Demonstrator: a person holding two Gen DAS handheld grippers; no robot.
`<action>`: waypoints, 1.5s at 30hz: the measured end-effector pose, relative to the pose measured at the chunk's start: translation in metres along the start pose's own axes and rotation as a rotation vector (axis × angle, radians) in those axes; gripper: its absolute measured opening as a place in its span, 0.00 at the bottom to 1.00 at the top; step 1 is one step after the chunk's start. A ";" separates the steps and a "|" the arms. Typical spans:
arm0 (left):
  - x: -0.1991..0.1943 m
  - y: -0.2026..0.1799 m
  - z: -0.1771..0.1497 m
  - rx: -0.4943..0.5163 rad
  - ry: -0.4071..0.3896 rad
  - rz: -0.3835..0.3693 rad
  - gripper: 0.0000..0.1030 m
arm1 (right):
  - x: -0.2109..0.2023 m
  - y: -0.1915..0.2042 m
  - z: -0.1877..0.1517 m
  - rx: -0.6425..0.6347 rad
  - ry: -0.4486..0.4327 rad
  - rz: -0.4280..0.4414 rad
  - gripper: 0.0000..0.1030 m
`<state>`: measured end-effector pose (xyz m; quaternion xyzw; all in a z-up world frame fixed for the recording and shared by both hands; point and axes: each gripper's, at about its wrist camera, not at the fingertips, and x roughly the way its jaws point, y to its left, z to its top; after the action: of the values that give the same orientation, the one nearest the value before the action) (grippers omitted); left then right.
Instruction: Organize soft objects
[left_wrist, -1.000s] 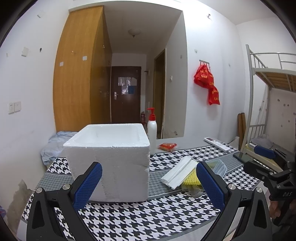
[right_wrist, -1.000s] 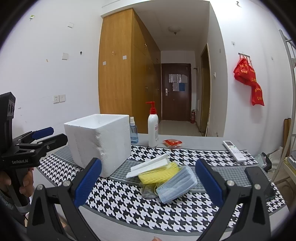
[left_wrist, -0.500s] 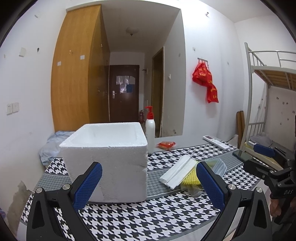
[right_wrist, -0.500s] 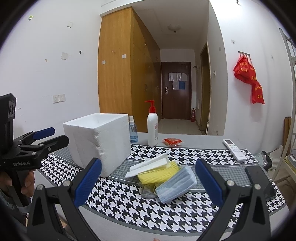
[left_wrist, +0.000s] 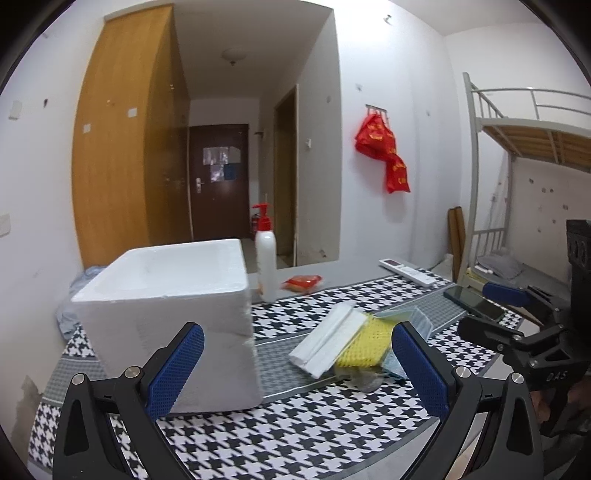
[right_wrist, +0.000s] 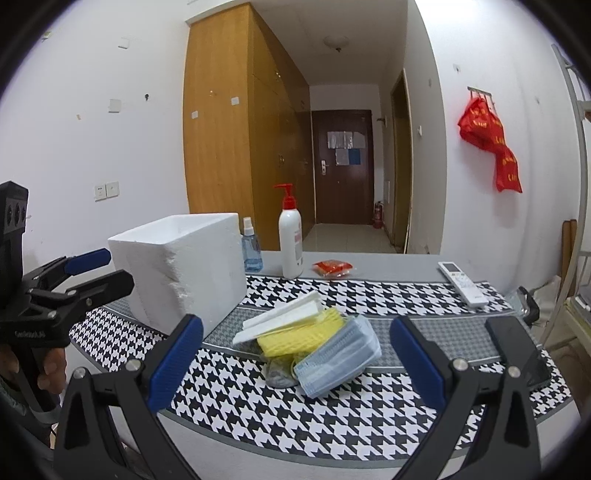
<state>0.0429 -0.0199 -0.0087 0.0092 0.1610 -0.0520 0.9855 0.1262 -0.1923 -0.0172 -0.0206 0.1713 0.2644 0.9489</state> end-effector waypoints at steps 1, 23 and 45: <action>0.003 -0.002 0.000 0.004 0.004 -0.005 0.99 | 0.002 -0.002 0.000 0.003 0.006 -0.006 0.99; 0.064 -0.033 0.010 0.074 0.096 -0.132 0.99 | 0.017 -0.038 -0.010 0.069 0.051 -0.077 0.99; 0.135 -0.048 0.011 0.096 0.242 -0.116 0.95 | 0.038 -0.066 -0.020 0.118 0.096 -0.057 0.99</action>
<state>0.1683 -0.0810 -0.0413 0.0534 0.2764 -0.1149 0.9527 0.1842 -0.2328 -0.0526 0.0176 0.2314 0.2252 0.9463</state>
